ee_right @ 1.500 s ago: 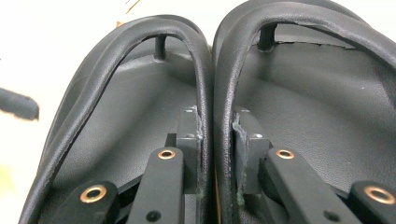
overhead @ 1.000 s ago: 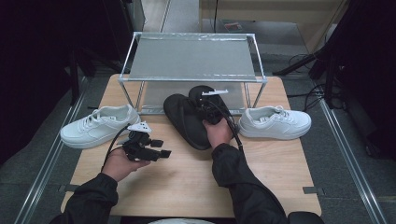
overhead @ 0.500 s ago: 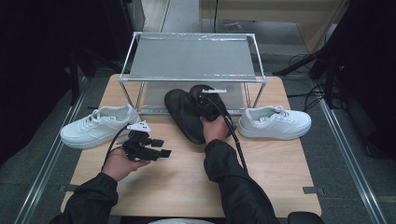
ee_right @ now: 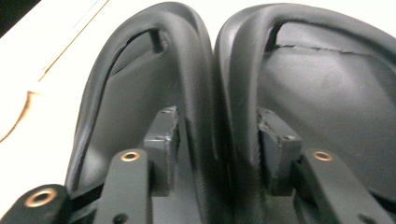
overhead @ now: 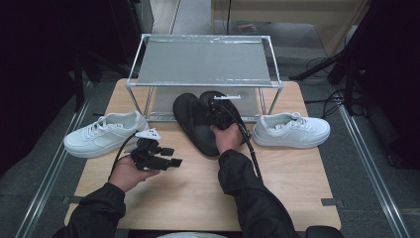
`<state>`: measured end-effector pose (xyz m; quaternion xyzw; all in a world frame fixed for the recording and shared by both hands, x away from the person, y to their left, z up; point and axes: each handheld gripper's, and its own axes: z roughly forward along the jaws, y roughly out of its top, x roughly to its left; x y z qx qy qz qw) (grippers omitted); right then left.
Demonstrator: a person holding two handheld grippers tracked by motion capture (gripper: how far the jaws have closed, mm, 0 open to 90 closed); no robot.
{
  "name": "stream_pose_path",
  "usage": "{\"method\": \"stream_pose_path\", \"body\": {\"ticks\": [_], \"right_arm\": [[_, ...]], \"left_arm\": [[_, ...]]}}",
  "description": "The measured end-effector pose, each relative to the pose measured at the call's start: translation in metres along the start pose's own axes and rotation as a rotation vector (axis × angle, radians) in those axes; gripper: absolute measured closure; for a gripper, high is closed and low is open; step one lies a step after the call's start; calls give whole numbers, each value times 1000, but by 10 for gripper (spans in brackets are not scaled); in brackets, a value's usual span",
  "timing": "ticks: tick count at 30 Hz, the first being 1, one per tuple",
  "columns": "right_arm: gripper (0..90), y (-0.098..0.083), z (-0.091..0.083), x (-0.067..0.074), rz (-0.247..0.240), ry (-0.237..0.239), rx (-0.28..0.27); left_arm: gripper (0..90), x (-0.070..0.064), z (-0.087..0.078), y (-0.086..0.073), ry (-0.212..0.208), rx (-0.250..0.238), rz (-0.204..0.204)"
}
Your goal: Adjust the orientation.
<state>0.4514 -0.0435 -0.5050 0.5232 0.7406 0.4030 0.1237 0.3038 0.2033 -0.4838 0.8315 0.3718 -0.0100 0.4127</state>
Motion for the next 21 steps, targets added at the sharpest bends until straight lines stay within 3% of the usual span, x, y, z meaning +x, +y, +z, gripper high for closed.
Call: {"method": "stream_pose_path", "body": {"ticks": [2, 3, 13, 18, 21], "right_arm": [[544, 0, -2, 1, -10, 4, 12], [532, 0, -4, 2, -40, 3, 16], [511, -5, -28, -1, -63, 27, 17], [529, -13, -48, -2, -84, 53, 12], [546, -19, -57, -3, -122, 47, 16]], "left_arm": [[397, 0, -1, 0, -3, -12, 1], [401, 1, -2, 1, 1, -16, 1], [432, 6, -7, 5, -1, -28, -15], [507, 9, -7, 9, 7, -25, -17], [555, 10, -6, 11, 4, -20, -14]]}}
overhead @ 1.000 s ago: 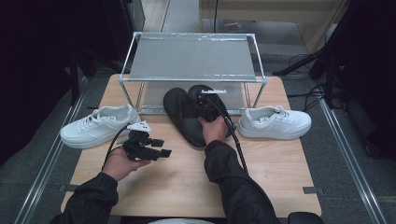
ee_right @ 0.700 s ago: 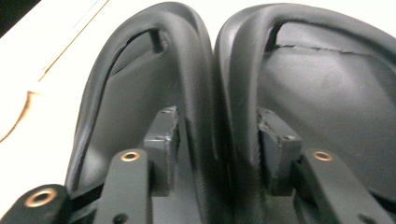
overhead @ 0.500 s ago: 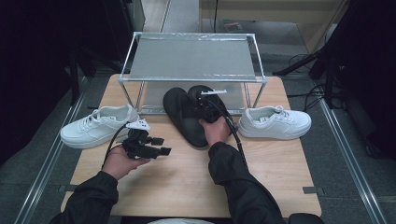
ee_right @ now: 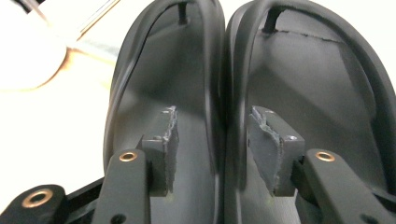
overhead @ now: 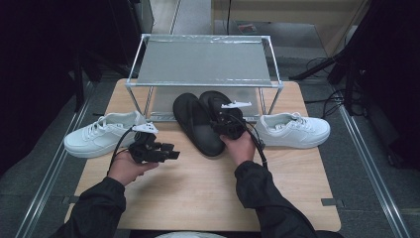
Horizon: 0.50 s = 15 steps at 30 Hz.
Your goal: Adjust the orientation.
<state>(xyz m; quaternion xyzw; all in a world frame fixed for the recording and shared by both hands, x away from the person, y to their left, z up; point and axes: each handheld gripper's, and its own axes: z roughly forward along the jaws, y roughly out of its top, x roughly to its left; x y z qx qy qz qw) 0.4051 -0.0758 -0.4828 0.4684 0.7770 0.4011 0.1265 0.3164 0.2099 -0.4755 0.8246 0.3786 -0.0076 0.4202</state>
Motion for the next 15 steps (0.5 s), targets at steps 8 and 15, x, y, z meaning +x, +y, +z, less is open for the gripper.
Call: {"method": "stream_pose_path", "body": {"ticks": [8, 15], "right_arm": [[563, -17, -27, 1, -28, 75, -9], [644, -45, -52, 1, -56, 123, -30]], "left_arm": [[812, 2, 6, 17, -39, 19, 1], [883, 4, 9, 44, -32, 34, 69]]}}
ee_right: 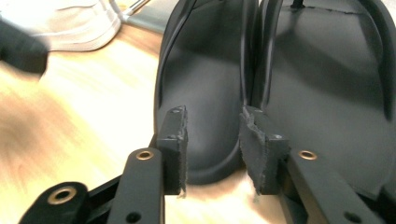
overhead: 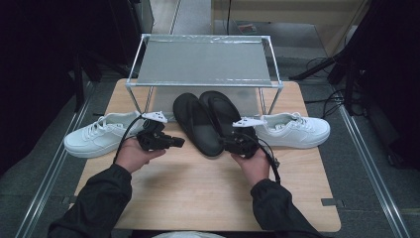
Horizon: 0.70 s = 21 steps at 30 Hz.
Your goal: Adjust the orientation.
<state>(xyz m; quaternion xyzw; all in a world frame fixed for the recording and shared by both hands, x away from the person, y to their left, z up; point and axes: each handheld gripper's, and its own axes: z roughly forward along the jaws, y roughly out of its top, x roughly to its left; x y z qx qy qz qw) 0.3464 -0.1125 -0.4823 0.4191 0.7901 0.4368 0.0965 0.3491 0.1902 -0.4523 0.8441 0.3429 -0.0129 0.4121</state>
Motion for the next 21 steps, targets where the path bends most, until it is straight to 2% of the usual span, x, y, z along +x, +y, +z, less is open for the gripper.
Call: {"method": "stream_pose_path", "body": {"ticks": [3, 7, 10, 12, 14, 16, 19, 21], "right_arm": [[700, -12, -4, 1, 14, 34, -5], [769, -20, -3, 8, -30, 19, 10], [768, -25, -2, 11, -38, 21, 19], [722, -28, -2, 12, -32, 23, 20], [635, -30, -2, 12, -27, 21, 18], [581, -32, -3, 11, -18, 39, 12], [558, -33, -6, 11, -8, 61, 7], [542, -34, -7, 10, -9, 62, 6]], "left_arm": [[882, 6, -1, 14, -4, -13, 2], [882, 9, -3, 37, -13, -14, 35], [869, 10, -4, 54, -14, -16, 63], [866, 11, -6, 64, -11, -12, 72], [892, 12, -8, 74, -18, -8, 83], [900, 14, -10, 83, -23, -8, 90], [900, 17, -13, 97, -18, -21, 94], [900, 20, -15, 108, 1, -23, 100]]}}
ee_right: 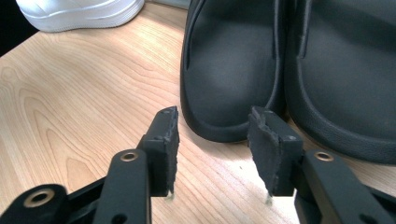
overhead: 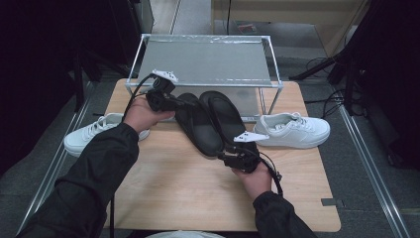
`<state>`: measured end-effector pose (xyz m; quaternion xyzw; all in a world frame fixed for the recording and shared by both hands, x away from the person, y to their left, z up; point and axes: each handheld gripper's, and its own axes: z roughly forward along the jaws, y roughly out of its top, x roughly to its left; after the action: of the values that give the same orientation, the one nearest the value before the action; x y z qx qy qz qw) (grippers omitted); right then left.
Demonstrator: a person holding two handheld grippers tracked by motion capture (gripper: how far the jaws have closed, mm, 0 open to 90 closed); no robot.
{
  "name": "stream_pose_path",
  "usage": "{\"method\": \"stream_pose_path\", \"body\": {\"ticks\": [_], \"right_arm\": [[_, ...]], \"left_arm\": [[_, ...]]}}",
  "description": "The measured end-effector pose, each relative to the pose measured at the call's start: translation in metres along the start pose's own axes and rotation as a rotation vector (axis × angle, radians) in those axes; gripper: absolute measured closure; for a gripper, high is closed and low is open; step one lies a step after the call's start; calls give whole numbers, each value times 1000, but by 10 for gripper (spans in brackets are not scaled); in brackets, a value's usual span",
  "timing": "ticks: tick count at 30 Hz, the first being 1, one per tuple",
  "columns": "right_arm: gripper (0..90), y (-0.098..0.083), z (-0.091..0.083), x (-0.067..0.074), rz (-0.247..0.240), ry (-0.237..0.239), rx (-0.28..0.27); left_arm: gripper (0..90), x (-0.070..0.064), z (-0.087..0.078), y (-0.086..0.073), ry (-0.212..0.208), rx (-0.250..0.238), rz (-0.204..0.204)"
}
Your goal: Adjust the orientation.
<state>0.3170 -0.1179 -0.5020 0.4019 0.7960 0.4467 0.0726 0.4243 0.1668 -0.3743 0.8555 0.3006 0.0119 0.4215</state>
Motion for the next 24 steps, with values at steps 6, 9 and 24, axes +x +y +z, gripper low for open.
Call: {"method": "stream_pose_path", "body": {"ticks": [6, 9, 24], "right_arm": [[533, -4, 1, -2, -30, -3, -16], [546, -7, 3, -2, -46, -2, -13], [857, -15, 20, -14, -19, -58, 62]], "left_arm": [[900, 14, -11, 28, 41, -45, 7], [900, 23, -16, 39, 76, -40, 7], [900, 51, -8, 49, 145, 23, -7]]}}
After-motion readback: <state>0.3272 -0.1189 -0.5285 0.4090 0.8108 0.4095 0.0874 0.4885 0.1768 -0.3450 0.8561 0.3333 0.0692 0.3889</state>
